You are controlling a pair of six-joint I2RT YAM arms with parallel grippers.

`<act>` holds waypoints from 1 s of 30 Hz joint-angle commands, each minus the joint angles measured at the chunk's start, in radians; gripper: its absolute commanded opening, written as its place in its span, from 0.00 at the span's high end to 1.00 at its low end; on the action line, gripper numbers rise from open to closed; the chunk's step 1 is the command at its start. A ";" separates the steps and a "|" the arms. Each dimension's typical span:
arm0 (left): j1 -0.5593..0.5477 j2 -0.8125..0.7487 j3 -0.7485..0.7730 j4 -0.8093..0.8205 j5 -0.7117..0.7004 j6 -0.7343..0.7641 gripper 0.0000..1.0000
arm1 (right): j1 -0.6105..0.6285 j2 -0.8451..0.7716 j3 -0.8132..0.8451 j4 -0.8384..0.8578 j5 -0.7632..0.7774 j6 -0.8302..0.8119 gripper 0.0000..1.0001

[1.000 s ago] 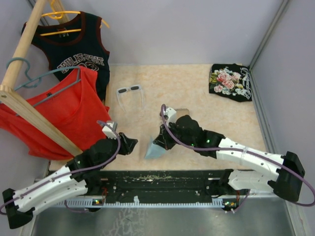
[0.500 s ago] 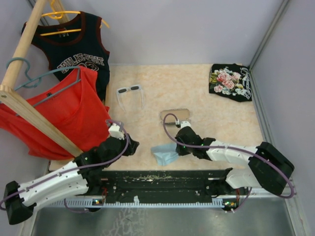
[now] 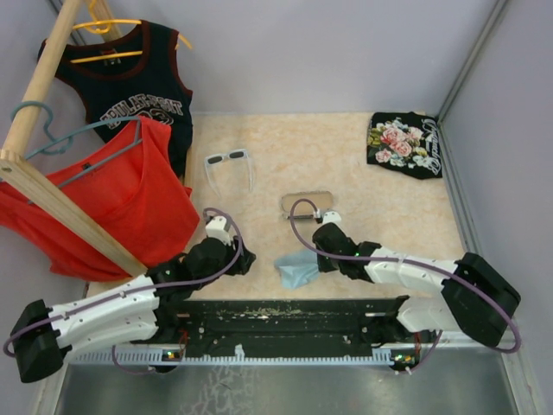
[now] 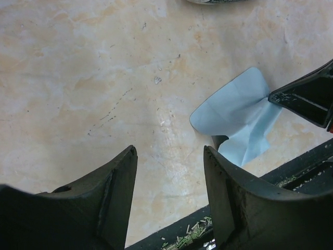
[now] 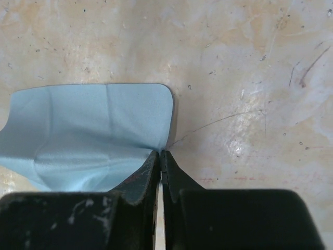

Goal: Organize the sunglasses
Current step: Adjust the glasses cleaning cloth at the center of the board, then fold the glasses cleaning cloth at the center of the board.

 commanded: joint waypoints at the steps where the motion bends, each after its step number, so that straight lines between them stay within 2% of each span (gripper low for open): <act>1: -0.002 0.044 0.011 0.053 0.024 -0.012 0.39 | -0.006 -0.060 0.027 -0.020 0.029 0.011 0.92; 6: 0.008 0.094 0.028 0.079 0.044 -0.005 0.38 | -0.022 -0.121 0.014 -0.060 0.014 0.019 0.84; 14: 0.053 0.132 0.047 0.096 0.098 0.006 0.35 | -0.032 -0.264 0.010 -0.092 0.045 0.015 0.58; 19: 0.063 0.177 0.050 0.110 0.138 0.016 0.36 | -0.065 -0.305 -0.012 -0.015 0.033 0.010 0.57; 23: 0.063 0.215 0.039 0.151 0.195 0.000 0.39 | -0.105 -0.245 -0.005 0.014 0.009 0.011 0.61; 30: 0.063 0.343 0.038 0.229 0.286 -0.022 0.40 | -0.121 -0.092 0.061 0.038 -0.113 -0.051 0.60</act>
